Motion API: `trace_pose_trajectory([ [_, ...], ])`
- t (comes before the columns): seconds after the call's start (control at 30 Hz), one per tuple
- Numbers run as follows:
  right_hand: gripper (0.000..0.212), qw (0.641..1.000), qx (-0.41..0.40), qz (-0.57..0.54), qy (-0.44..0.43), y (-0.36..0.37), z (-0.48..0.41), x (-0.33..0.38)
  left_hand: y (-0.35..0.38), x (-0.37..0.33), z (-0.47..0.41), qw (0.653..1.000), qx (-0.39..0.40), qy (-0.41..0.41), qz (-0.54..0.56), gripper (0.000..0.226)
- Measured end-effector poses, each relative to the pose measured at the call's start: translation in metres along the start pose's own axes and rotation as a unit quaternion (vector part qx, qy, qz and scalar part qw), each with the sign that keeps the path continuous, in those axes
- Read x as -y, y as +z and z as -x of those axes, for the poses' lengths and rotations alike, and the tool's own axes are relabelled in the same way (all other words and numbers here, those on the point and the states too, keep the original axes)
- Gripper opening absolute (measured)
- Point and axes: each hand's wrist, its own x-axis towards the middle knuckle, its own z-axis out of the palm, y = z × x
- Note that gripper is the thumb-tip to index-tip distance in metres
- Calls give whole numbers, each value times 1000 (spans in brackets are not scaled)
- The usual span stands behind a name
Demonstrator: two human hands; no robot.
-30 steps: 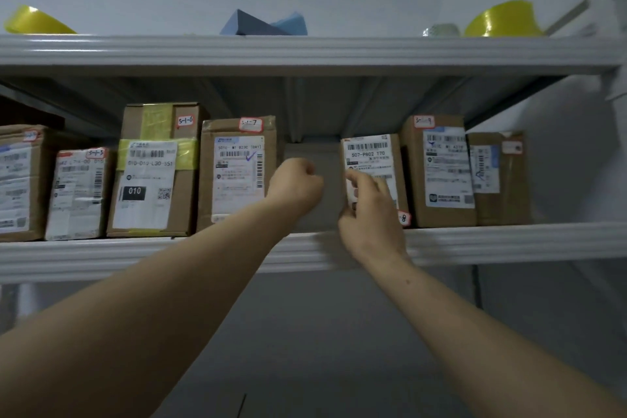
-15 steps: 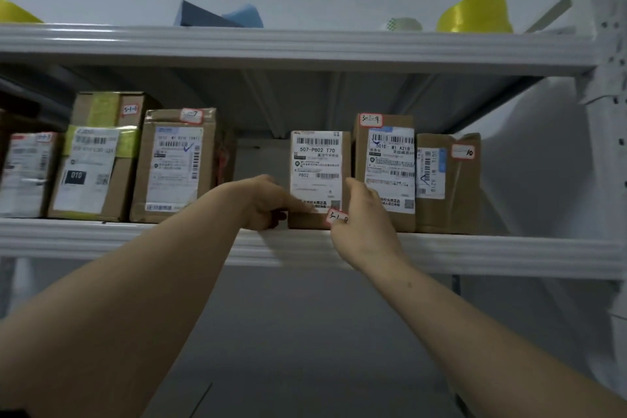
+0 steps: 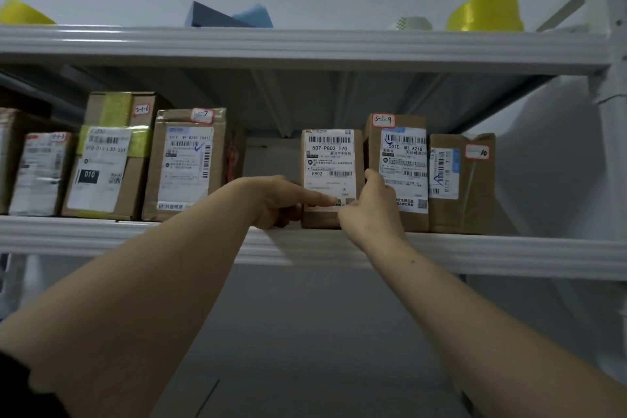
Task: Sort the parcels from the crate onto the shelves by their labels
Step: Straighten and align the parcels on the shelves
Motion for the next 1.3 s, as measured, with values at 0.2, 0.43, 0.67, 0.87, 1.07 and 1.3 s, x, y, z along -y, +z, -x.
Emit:
trace_pose_trajectory([
  [0.2, 16, 999, 28, 1, 35, 21, -15, 7, -27, 3, 6, 995, -89, 12, -42, 31],
  [0.43, 45, 995, 91, 48, 18, 50, -11, 28, -52, -4, 24, 950, -195, 98, -222, 19],
  [0.67, 42, 991, 118, 55, 21, 72, -14, 35, -78, -5, 36, 810, -338, 200, -435, 11],
  [0.87, 40, 988, 138, 66, 31, 84, -23, 36, -82, -5, 37, 762, -389, 231, -464, 17],
  [1.07, 47, 984, 160, 65, 35, 81, -31, 37, -78, -11, 27, 796, -347, 252, -427, 17],
  [1.3, 36, 982, 173, 63, 34, 68, -32, 36, -67, -28, 1, 785, -268, 178, -529, 64],
])
